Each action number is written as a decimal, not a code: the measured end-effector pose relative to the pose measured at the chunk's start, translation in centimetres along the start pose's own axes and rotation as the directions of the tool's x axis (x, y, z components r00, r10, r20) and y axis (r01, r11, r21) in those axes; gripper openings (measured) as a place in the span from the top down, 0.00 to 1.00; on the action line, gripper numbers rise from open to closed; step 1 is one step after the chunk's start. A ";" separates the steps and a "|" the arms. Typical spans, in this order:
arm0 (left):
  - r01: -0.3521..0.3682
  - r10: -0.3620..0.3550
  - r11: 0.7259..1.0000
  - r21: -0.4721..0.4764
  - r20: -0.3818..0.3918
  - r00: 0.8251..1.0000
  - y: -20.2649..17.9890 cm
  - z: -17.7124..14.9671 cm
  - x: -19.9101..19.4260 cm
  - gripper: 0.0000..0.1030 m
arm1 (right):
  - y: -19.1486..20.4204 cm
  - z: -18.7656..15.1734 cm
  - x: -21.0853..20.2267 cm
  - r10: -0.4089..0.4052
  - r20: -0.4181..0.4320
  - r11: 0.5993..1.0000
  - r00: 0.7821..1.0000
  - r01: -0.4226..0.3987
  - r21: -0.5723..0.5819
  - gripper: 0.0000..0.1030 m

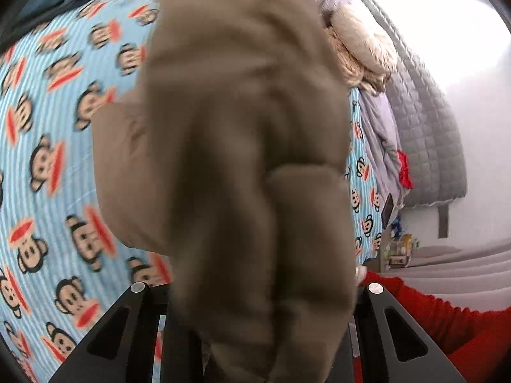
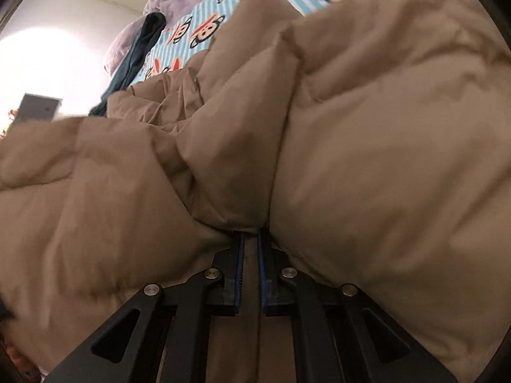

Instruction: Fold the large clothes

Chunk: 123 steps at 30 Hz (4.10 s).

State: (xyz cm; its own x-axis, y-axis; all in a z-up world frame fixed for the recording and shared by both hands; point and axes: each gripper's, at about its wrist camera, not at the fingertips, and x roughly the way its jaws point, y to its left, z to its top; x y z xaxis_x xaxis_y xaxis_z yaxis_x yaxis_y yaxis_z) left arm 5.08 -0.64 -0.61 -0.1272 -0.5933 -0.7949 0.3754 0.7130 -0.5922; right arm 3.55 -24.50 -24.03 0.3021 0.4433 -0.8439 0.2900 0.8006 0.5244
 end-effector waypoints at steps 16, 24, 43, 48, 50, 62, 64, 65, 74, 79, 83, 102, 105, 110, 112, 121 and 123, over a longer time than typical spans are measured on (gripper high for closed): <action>-0.173 0.188 0.974 0.148 -0.089 0.978 -11.8 2.3 9.7 0.47 | -5.1 1.7 -5.8 0.109 -0.047 0.993 0.993 -0.106 0.058 0.96; -0.015 0.061 0.972 0.236 -0.186 0.981 -14.7 3.5 16.9 0.32 | -13.2 -1.2 -15.3 -0.025 0.107 0.980 0.994 0.003 0.198 0.96; -0.047 0.105 0.966 0.254 -0.222 0.969 -17.0 7.5 25.3 0.22 | -9.7 -8.1 -21.3 0.182 0.176 0.980 0.967 -0.193 0.051 0.34; -0.203 0.196 0.909 0.363 0.054 0.979 -18.0 7.9 18.2 0.22 | -9.3 -7.3 -19.2 0.078 0.223 0.987 0.972 -0.107 0.120 0.81; -0.286 0.251 0.900 0.330 0.144 0.957 -16.4 8.6 16.0 0.22 | -10.5 -7.2 -19.2 0.007 0.236 0.984 0.972 -0.049 0.171 0.85; -0.502 0.468 0.831 0.240 0.185 0.864 -10.5 11.6 22.0 0.22 | -16.7 -9.4 -14.8 -0.010 0.145 0.947 0.989 -0.037 0.320 0.81; -0.505 0.470 0.825 0.252 0.190 0.862 -11.4 11.8 23.4 0.22 | -17.7 -9.1 -13.5 -0.015 0.145 0.937 0.989 -0.037 0.349 0.80; -0.512 0.475 0.818 0.261 0.194 0.858 -11.7 11.9 24.1 0.22 | -18.3 -9.5 -13.1 -0.013 0.149 0.934 0.989 -0.041 0.355 0.79; -0.533 0.500 0.805 0.261 0.186 0.846 -12.0 12.0 25.0 0.22 | -17.3 -8.0 -17.2 -0.134 0.141 0.957 0.981 0.091 0.275 0.77; -0.541 0.509 0.799 0.261 0.184 0.841 -12.1 11.9 25.0 0.22 | -13.4 -7.0 -22.5 -0.219 0.299 0.970 0.929 0.174 0.168 0.75; -0.555 0.525 0.796 0.242 0.180 0.832 -12.3 11.9 24.5 0.22 | -10.4 -3.4 -20.5 -0.176 0.282 0.984 0.943 0.171 0.043 0.75; -0.600 0.588 0.797 0.062 0.147 0.796 -11.1 3.7 14.6 0.22 | -13.5 -0.6 -16.6 -0.144 0.066 0.988 0.987 0.148 -0.052 0.54; -0.599 0.590 0.799 0.044 0.129 0.797 -10.5 2.7 14.1 0.22 | -13.2 0.2 -17.8 -0.080 0.089 0.996 0.993 0.084 -0.042 0.41; -0.595 0.588 0.803 0.032 0.114 0.801 -10.0 1.8 13.8 0.22 | -12.8 2.5 -16.8 -0.067 0.057 0.998 0.996 0.068 -0.017 0.42; -0.596 0.590 0.803 0.030 0.111 0.800 -9.9 1.7 13.7 0.22 | -12.9 2.8 -15.3 -0.085 0.027 0.996 0.996 0.085 0.003 0.58; -0.607 0.603 0.795 0.014 0.092 0.792 -9.1 1.0 13.1 0.22 | -15.7 2.9 -12.9 -0.091 0.018 0.992 0.996 0.089 0.092 0.79; -0.608 0.604 0.794 0.013 0.088 0.792 -8.9 0.8 13.1 0.22 | -15.9 3.0 -12.9 -0.076 0.015 0.991 0.997 0.074 0.107 0.79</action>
State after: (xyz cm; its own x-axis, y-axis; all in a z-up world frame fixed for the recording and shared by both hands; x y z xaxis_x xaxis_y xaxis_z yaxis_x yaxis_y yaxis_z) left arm 0.83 -15.07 -5.63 0.2067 -0.0716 -0.9758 0.3870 0.9220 0.0143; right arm -2.28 -44.14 -21.11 0.2932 0.3749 -0.8795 0.4074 0.7832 0.4697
